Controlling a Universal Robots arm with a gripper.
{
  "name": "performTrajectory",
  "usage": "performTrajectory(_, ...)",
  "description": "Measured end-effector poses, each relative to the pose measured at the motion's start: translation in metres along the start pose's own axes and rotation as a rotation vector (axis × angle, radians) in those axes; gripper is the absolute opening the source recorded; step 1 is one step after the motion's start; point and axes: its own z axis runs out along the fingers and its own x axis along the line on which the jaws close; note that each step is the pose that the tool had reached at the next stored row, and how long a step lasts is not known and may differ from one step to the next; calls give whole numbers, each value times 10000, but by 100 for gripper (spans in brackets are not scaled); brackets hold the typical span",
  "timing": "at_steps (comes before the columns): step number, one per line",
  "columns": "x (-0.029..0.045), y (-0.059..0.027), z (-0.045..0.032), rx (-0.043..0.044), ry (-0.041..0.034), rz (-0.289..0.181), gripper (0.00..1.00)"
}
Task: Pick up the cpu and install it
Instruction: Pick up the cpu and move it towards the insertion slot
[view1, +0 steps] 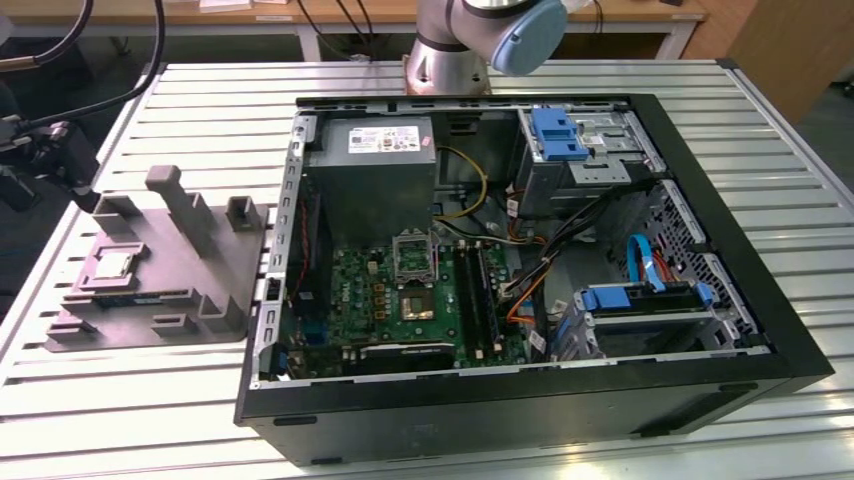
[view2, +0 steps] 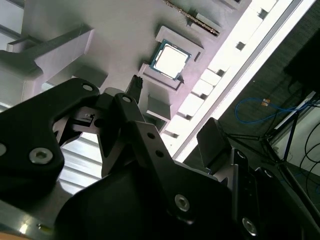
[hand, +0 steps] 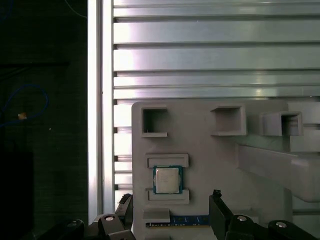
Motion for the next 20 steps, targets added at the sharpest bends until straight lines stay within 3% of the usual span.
performTrajectory(4, 0, 0, 6, 0, -1, 0, 71)
performTrajectory(6, 0, -2, 53, -1, 0, 0, 71)
performTrajectory(15, 0, -3, 62, -8, -1, 1, 71)
performTrajectory(20, -1, -28, 120, -31, 2, 0, 71)
